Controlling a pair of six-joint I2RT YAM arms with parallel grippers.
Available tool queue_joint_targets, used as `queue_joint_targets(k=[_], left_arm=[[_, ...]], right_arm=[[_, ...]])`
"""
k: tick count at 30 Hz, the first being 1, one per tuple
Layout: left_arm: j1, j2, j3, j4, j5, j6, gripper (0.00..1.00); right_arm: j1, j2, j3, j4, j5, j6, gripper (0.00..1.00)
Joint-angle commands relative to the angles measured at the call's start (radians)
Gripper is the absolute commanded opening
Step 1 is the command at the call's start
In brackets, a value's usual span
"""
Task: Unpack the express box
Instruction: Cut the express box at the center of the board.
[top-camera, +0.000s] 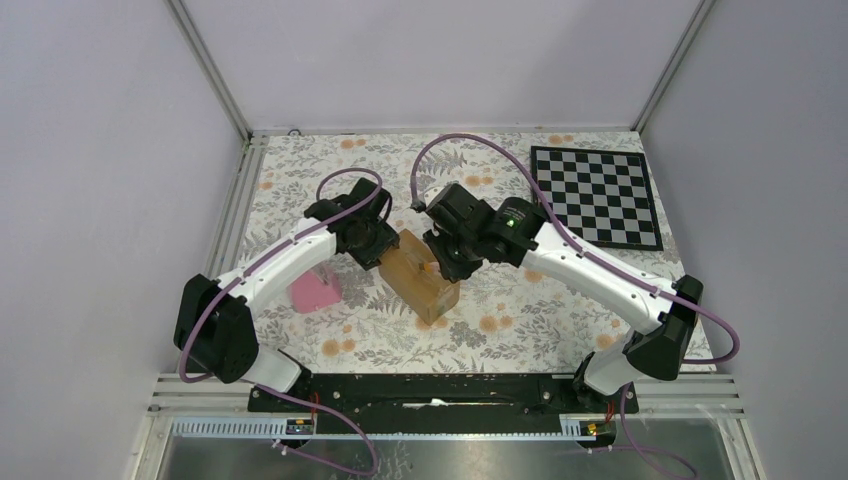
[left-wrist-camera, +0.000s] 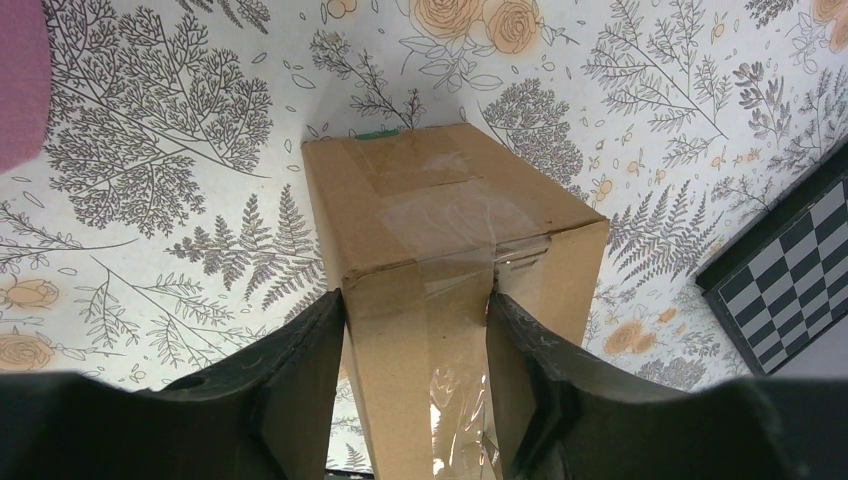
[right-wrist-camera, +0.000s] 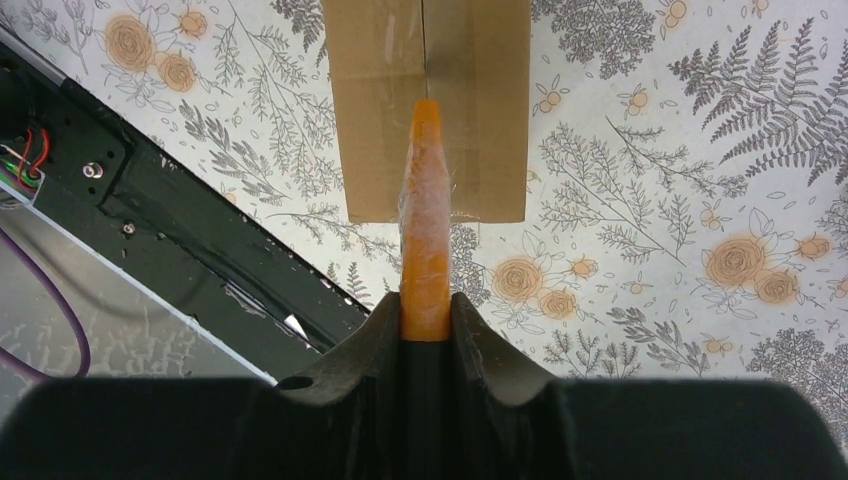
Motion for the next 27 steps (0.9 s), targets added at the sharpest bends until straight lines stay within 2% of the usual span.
queue_joint_targets(k=[1,27], left_arm=[[0.027,-0.022,0.014,-0.015,-0.063,0.009,0.45],[0.083,-0.03,0.017,-0.015,-0.069,0.053,0.45]], right_arm=[[0.015,-0.02,-0.015,-0.1,-0.027,-0.022,0.0],[0.03,-0.043,-0.025,-0.183,-0.055,-0.033,0.0]])
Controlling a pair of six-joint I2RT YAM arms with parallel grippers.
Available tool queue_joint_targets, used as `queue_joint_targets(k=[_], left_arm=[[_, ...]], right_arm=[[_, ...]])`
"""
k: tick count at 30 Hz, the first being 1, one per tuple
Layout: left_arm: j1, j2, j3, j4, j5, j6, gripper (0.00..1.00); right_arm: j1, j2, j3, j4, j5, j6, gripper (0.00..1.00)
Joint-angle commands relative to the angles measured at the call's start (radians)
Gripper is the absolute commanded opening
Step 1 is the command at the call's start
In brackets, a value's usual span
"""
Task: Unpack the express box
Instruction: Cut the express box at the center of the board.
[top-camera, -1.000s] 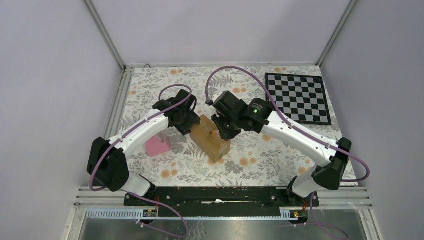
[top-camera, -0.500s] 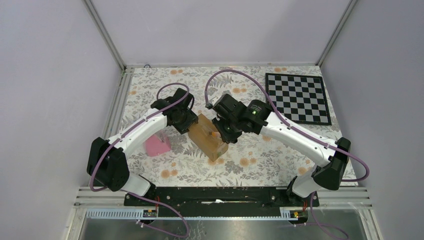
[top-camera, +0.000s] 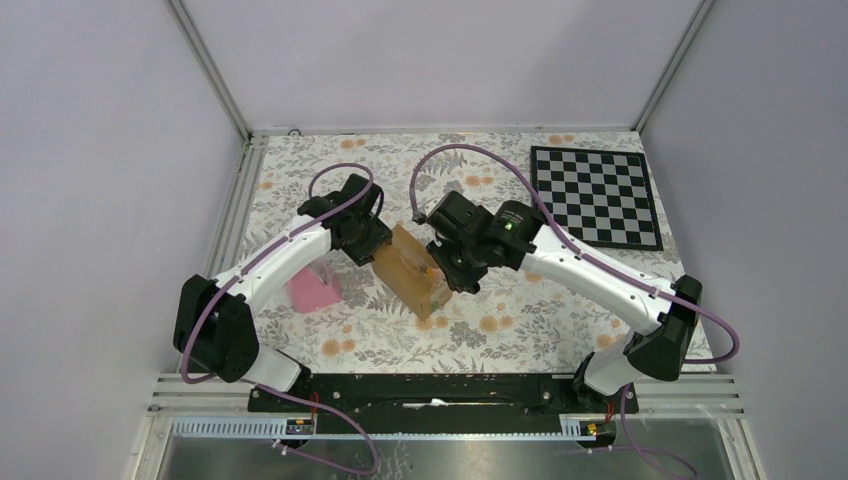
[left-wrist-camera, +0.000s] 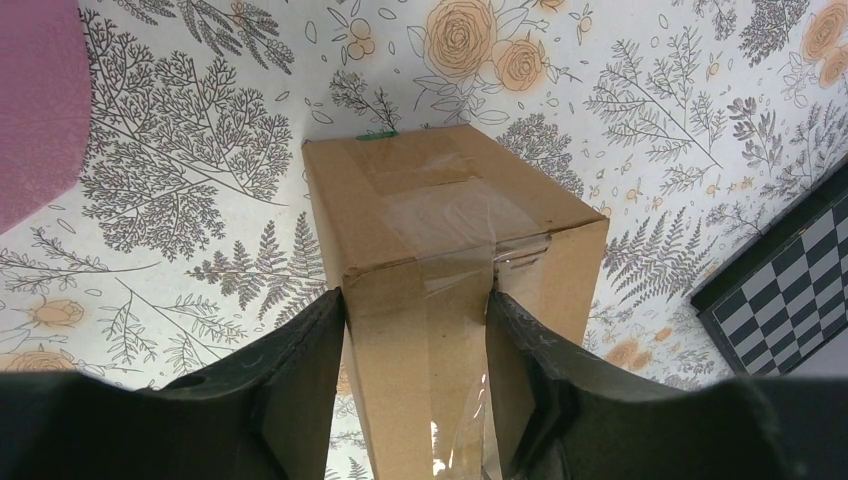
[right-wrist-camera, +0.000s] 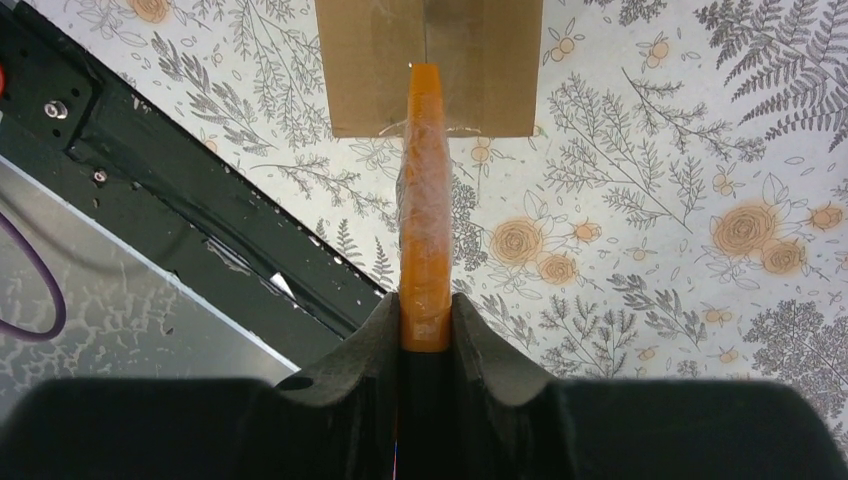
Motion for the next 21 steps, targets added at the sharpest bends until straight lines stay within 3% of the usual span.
queue_joint_targets(k=[1,21], left_arm=[[0.029,-0.03,0.017,-0.02,-0.071,0.016,0.45],[0.063,-0.037,0.019,-0.02,-0.067,0.035,0.45]], right_arm=[[0.018,-0.039,0.0,-0.125,-0.031,-0.01,0.0],[0.057,-0.041,-0.005,-0.192,-0.03,0.016,0.0]])
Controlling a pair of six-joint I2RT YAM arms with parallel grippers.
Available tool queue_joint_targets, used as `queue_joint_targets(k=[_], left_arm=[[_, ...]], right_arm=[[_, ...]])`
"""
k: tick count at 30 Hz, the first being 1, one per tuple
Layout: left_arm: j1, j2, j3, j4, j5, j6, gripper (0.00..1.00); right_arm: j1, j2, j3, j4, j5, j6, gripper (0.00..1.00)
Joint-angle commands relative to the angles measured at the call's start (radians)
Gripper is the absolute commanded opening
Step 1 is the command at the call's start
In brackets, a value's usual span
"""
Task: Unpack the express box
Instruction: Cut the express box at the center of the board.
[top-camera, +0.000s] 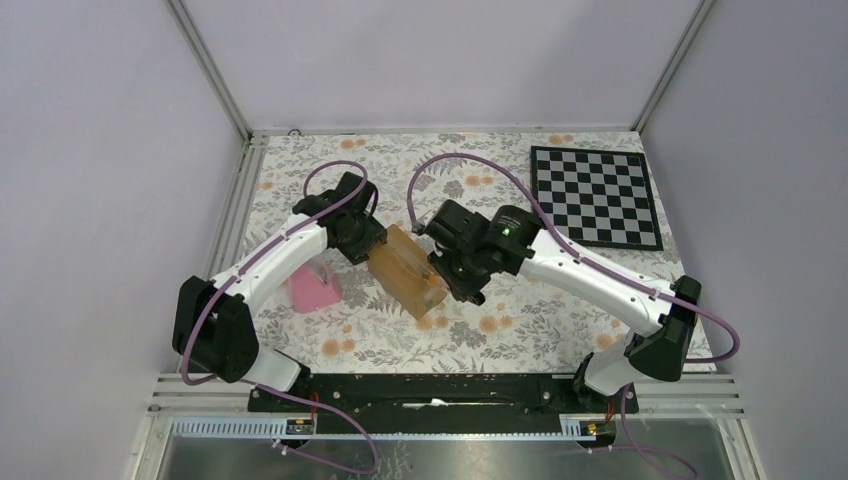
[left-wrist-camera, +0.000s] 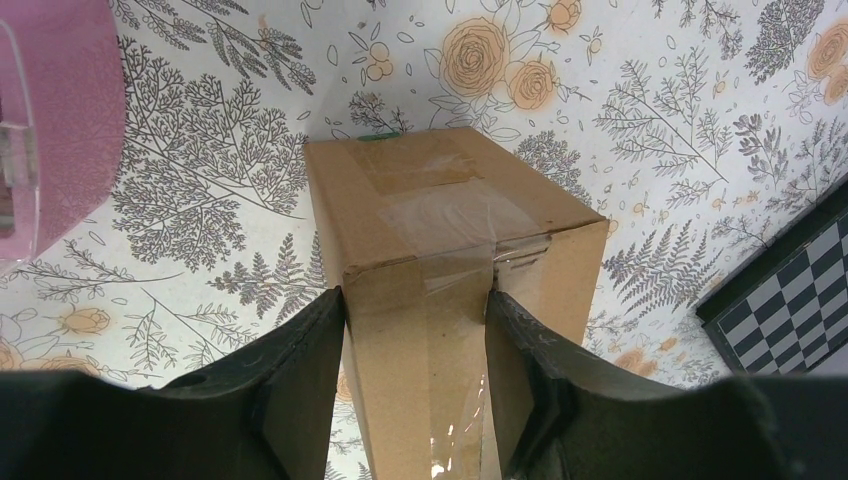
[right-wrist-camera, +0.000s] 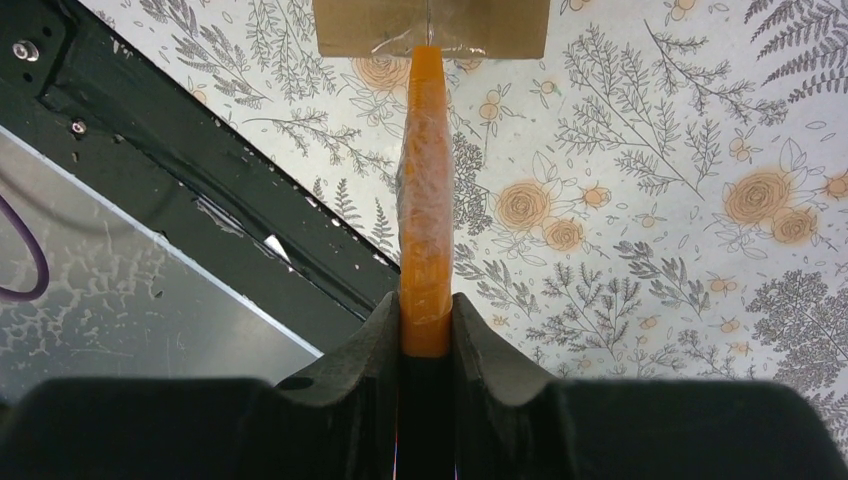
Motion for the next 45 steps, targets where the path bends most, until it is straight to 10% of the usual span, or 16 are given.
queue_joint_targets(k=[1,27,38,45], left_arm=[[0.031,-0.031,0.019,-0.011,-0.067,0.006,0.45],[0.046,-0.037,0.014,0.022,-0.031,0.039,0.47],[0.046,-0.108,0.058,0.15,0.092,0.181,0.97],[0.046,-0.193,0.127,0.213,0.205,0.311,0.99]], right_arm=[[0.025,-0.04,-0.007,-0.126,-0.029,0.012,0.0],[0.049,-0.057,0.034,-0.161,0.019,0.059,0.0],[0.033,-0.083,0.116,-0.069,0.172,0.102,0.0],[-0.162,-0.174,0.024,0.155,-0.011,0.12,0.0]])
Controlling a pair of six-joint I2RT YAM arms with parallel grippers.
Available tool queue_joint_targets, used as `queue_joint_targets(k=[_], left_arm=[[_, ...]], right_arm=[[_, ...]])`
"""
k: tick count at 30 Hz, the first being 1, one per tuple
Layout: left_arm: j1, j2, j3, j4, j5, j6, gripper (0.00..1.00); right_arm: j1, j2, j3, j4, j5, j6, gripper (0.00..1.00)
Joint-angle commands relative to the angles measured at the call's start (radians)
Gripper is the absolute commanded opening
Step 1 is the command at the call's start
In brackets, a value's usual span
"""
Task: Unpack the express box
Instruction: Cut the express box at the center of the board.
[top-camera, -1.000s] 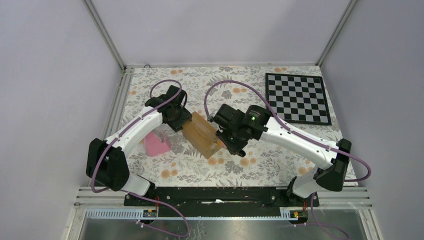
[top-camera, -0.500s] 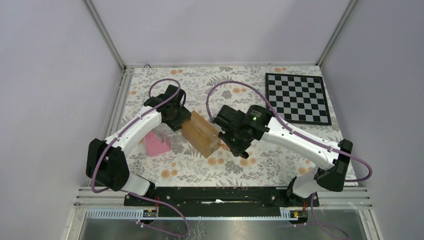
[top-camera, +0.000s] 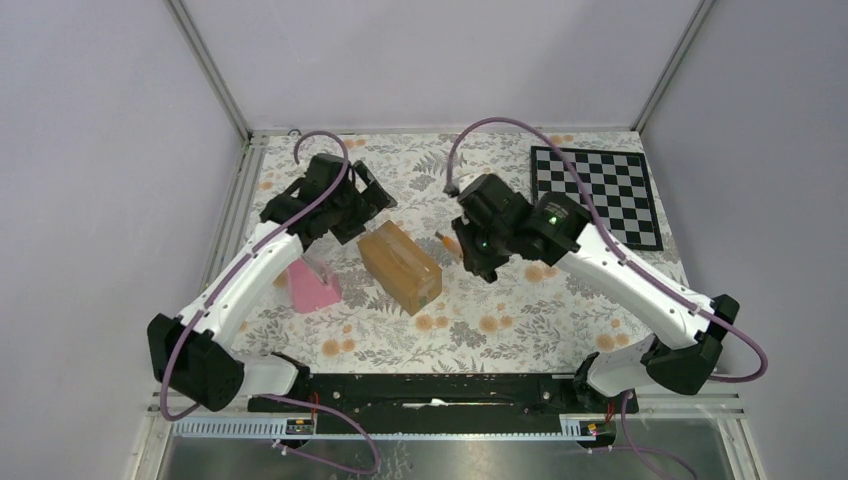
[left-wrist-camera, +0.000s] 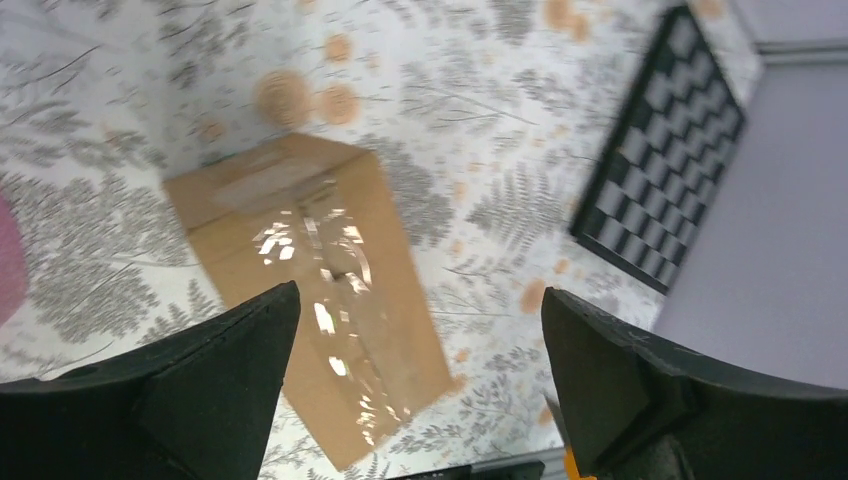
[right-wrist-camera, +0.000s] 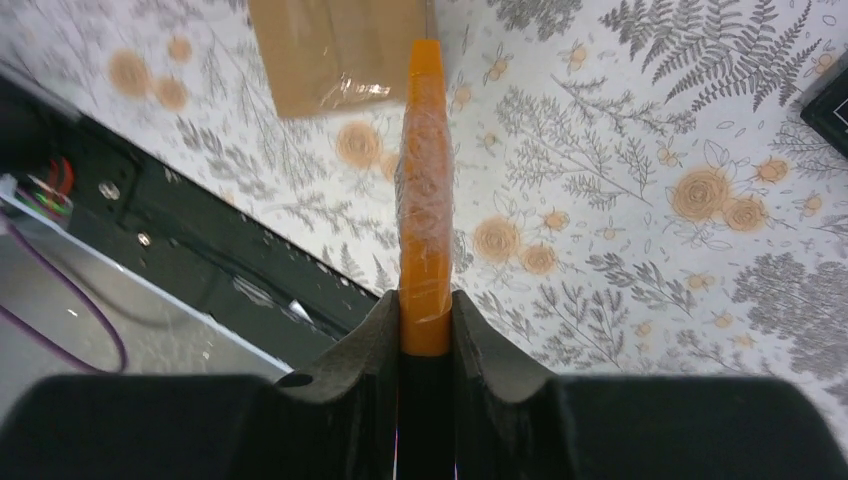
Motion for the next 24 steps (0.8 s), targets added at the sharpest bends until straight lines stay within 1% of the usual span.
queue_joint_targets(k=[1,2,5,8,9,11,13,15,17,18,20,24], left_arm=[[0.006,-0.067,0.084,0.086,0.133,0.11,0.99],[0.006,-0.071,0.083,0.097,0.171,0.112,0.99],[0.007,-0.124,-0.004,0.235,0.313,0.097,0.99],[0.009,-0.19,-0.108,0.441,0.441,0.087,0.99],[0.013,-0.204,-0.146,0.518,0.512,0.078,0.99],[0.016,-0.225,-0.21,0.679,0.609,0.023,0.99],[0.015,-0.23,-0.261,0.827,0.675,-0.039,0.99],[0.016,-0.231,-0.3,0.934,0.711,-0.091,0.99],[0.015,-0.23,-0.332,1.04,0.732,-0.143,0.99],[0.016,-0.224,-0.341,1.078,0.737,-0.162,0.99],[0.015,-0.212,-0.353,1.118,0.746,-0.186,0.99],[0.016,-0.203,-0.417,1.296,0.741,-0.294,0.98]], right_arm=[[-0.137,-0.103,-0.069,0.21,-0.157,0.036,0.0],[-0.155,-0.119,-0.087,0.253,-0.2,0.041,0.0],[-0.208,-0.161,-0.153,0.374,-0.33,0.057,0.0],[-0.298,-0.177,-0.203,0.465,-0.49,0.093,0.0],[-0.342,-0.184,-0.221,0.508,-0.554,0.112,0.0],[-0.392,-0.198,-0.254,0.592,-0.664,0.165,0.0],[-0.418,-0.198,-0.271,0.658,-0.765,0.212,0.0],[-0.432,-0.195,-0.29,0.736,-0.84,0.268,0.0],[-0.441,-0.192,-0.328,0.85,-0.925,0.34,0.0],[-0.444,-0.191,-0.351,0.903,-0.958,0.397,0.0],[-0.447,-0.188,-0.376,0.997,-0.996,0.461,0.0],[-0.449,-0.179,-0.388,1.036,-1.024,0.507,0.0]])
